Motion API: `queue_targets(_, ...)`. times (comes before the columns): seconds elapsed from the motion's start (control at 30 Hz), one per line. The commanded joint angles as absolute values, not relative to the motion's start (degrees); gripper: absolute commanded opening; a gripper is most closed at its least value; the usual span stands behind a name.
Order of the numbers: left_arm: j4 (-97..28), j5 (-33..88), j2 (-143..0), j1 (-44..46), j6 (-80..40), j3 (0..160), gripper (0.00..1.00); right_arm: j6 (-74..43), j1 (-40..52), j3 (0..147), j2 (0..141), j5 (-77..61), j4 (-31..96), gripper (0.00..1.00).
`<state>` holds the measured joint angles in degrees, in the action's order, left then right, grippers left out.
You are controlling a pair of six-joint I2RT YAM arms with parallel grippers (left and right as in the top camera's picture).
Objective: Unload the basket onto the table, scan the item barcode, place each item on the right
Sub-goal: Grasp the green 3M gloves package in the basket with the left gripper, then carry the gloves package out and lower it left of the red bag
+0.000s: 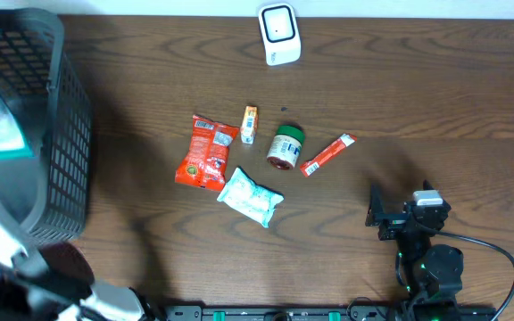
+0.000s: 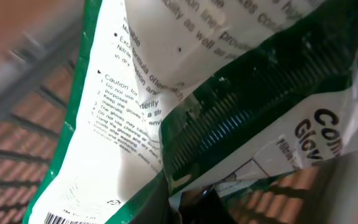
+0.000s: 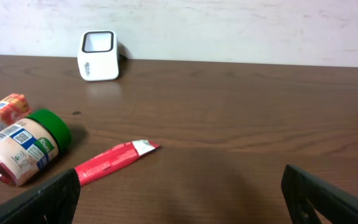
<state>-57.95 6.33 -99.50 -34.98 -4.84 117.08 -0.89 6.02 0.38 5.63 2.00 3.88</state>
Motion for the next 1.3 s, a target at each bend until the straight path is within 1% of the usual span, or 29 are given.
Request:
queue_targets(0.0,-55.7,6.9,-91.1,-34.9,-9.0,118.2,0.07,-1.7,5.7,0.3,5.5,2.5,4.1,0.99)
queue_targets(0.13,-55.6,7.1,-83.1,-33.1,-11.1,118.2,0.07,-1.7,5.7,0.3,5.6,2.5,4.1,0.99)
queue_targets(0.3,-56.3,7.1,-76.7,-26.8,-11.1,118.2,0.07,-1.7,5.7,0.3,5.6,2.5,4.1,0.99)
queue_targets(0.33,-57.1,7.1,-74.7,-23.5,-11.2,118.2,0.07,-1.7,5.7,0.3,5.6,2.5,4.1,0.99)
queue_targets(0.43,-60.4,7.0,-72.6,-17.7,-13.6,118.2,0.07,-1.7,5.7,0.3,5.5,2.5,4.1,0.99)
queue_targets(0.57,-67.6,7.0,-72.4,-8.6,-17.5,117.8,0.07,-1.7,5.7,0.3,5.6,2.5,4.1,0.99)
queue_targets(0.77,-73.2,6.9,-76.4,5.4,-18.4,110.7,0.07,-1.7,5.7,0.3,5.6,2.5,4.1,0.99)
queue_targets(0.9,-72.8,6.9,-81.6,11.4,-20.3,102.9,0.07,-1.7,5.7,0.3,5.5,2.5,4.1,0.99)
queue_targets(1.07,-70.1,6.9,-90.4,15.9,-20.3,95.0,0.07,-1.7,5.7,0.3,5.6,2.5,4.1,0.99)
queue_targets(1.17,-67.3,6.5,-95.9,16.2,-21.4,92.7,0.07,-1.7,5.7,0.3,5.5,2.5,4.1,0.99)
queue_targets(1.27,-65.1,3.6,-100.6,15.8,-24.5,92.6,0.07,-1.7,5.7,0.3,5.5,2.5,4.1,0.99)
